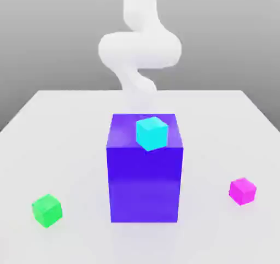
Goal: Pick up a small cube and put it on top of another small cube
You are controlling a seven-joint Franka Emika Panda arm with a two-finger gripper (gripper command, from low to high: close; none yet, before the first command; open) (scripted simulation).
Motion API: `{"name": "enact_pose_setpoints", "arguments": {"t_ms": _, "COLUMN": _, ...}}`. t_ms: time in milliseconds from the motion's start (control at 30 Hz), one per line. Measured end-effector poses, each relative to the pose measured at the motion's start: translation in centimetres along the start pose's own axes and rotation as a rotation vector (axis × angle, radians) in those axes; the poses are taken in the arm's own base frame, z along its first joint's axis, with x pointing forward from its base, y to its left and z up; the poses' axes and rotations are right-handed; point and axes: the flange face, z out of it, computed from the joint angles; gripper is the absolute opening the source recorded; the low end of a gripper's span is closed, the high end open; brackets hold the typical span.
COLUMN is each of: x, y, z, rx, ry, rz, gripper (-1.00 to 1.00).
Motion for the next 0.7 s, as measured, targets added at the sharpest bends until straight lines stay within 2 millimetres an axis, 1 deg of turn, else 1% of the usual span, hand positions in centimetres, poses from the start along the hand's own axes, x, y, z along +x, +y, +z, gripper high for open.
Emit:
{"name": "enact_pose_setpoints", "arguments": {"t_ms": 67, "x": -2.9, "y": -1.3, "z": 4.8, "rx": -0.055, "ry": -0.039, "rz": -0.033, "gripper": 0.0}}
{"name": "enact_pose_setpoints", "arguments": {"t_ms": 167, "x": -7.6, "y": -2.3, "z": 11.2, "rx": -0.125, "ry": -0.099, "rz": -0.084, "gripper": 0.0}}
{"name": "enact_pose_setpoints", "arguments": {"t_ms": 267, "x": -13.0, "y": -2.3, "z": 16.8, "rx": -0.186, "ry": -0.165, "rz": -0.136, "gripper": 0.0}}
{"name": "enact_pose_setpoints", "arguments": {"t_ms": 367, "x": -18.8, "y": -1.5, "z": 21.5, "rx": -0.238, "ry": -0.238, "rz": -0.189, "gripper": 0.0}}
{"name": "enact_pose_setpoints", "arguments": {"t_ms": 467, "x": -25.1, "y": 0.0, "z": 25.2, "rx": -0.281, "ry": -0.318, "rz": -0.242, "gripper": 0.0}}
{"name": "enact_pose_setpoints", "arguments": {"t_ms": 533, "x": -29.3, "y": 1.4, "z": 27.0, "rx": -0.306, "ry": -0.376, "rz": -0.275, "gripper": 0.0}}
{"name": "enact_pose_setpoints", "arguments": {"t_ms": 600, "x": -34.2, "y": 2.8, "z": 27.9, "rx": -0.321, "ry": -0.442, "rz": -0.323, "gripper": 0.0}}
{"name": "enact_pose_setpoints", "arguments": {"t_ms": 700, "x": -40.5, "y": 5.6, "z": 28.7, "rx": -0.348, "ry": -0.541, "rz": -0.371, "gripper": 0.0}}
